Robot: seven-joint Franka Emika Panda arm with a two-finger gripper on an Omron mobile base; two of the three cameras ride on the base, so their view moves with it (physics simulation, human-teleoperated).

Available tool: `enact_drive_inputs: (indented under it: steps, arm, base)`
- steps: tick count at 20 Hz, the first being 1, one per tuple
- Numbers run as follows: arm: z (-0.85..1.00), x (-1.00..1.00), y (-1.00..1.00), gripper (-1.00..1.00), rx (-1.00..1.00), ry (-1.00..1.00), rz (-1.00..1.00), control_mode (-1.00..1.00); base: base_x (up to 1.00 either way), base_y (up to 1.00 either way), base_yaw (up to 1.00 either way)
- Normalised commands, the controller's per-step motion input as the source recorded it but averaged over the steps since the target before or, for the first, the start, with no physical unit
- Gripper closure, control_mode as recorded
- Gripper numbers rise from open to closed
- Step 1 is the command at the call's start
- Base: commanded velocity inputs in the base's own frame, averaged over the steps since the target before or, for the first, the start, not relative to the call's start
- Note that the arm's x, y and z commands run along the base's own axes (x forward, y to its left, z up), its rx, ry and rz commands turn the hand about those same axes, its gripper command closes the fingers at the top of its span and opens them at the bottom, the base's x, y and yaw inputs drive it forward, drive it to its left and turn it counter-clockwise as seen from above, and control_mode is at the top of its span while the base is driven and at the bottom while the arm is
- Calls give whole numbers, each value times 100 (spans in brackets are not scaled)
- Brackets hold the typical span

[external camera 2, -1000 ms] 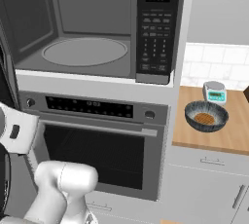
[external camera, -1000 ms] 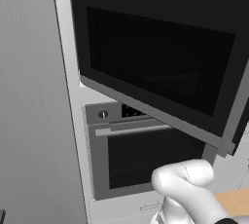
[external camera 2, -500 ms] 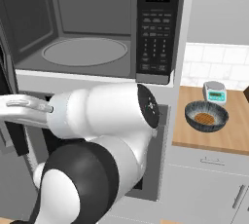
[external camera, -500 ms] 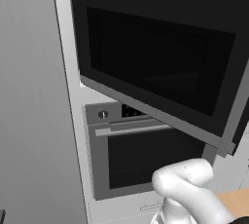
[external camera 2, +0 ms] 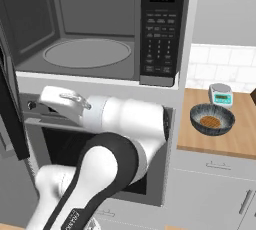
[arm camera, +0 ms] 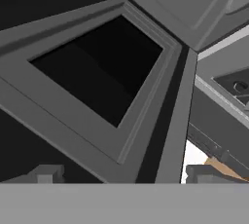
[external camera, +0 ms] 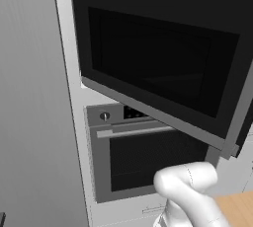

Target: Open the microwave, place the bowl with waffle inside the microwave, then close the microwave door and turn it on.

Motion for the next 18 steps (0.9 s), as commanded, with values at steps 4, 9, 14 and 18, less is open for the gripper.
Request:
enact_drive_inputs:
  steps: [4, 9, 14, 18]
  arm:
    - [-18, 0, 76, -100, 2, 0, -7, -100]
    - [7, -46, 62, -100, 0, -6, -1, -100]
    - [11, -95, 66, -100, 0, -23, 9, -100]
    - [0, -22, 100, -100, 0, -5, 3, -100]
  base:
    - [0, 0, 0]
    - [0, 0, 0]
    - [0, 0, 0]
    - [0, 0, 0]
